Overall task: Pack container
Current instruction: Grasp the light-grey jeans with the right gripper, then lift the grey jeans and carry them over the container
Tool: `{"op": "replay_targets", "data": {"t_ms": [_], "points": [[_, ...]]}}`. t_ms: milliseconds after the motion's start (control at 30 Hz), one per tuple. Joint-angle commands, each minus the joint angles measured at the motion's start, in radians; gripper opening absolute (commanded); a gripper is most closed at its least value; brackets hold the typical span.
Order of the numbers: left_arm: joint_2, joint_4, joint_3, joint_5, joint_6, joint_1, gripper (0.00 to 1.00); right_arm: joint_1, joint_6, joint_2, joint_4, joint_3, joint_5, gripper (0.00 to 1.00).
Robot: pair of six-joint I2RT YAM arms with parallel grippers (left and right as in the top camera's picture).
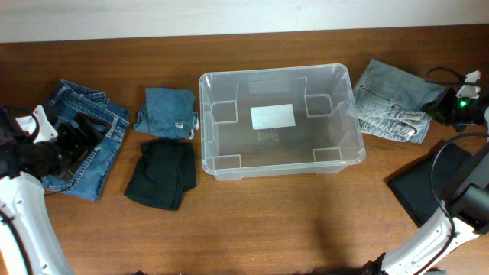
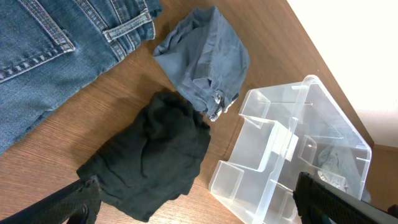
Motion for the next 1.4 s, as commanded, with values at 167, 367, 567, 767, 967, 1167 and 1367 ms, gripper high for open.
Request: {"op": "replay_targets", "data": {"t_ms": [167,367,567,767,967,1167,1367], "points": [[0.003,-0.001,-0.006,0.003,0.020,-0.001,0.99,-0.002,0.008,-0.158,-0.003,0.068,-0.113,0.04],[0.003,-0.001,-0.006,0.003,0.020,-0.001,0.99,-0.002,0.008,-0.239,-0.003,0.068,-0.114,0.04],[0.003,-0.001,-0.006,0.003,0.020,-0.001,0.99,0.001,0.008,-0.308,0.000,0.076,-0.142,0.04],[0.003,-0.001,-0.006,0.003,0.020,-0.001,0.99,0.019,0.007,-0.391,-0.001,0.105,-0.186,0.04],[0.003,-0.001,-0.006,0.003,0.020,-0.001,0.99,0.074,0.004,-0.544,-0.003,0.113,-0.220,0.04],[0.003,-0.001,-0.006,0.003,0.020,-0.001,1.00,0.181,0.004,-0.705,-0.025,0.113,-0.219,0.04],[0.003,-0.001,-0.006,0.003,0.020,-0.001,0.99,0.322,0.004,-0.801,-0.092,0.113,-0.219,0.04]]}}
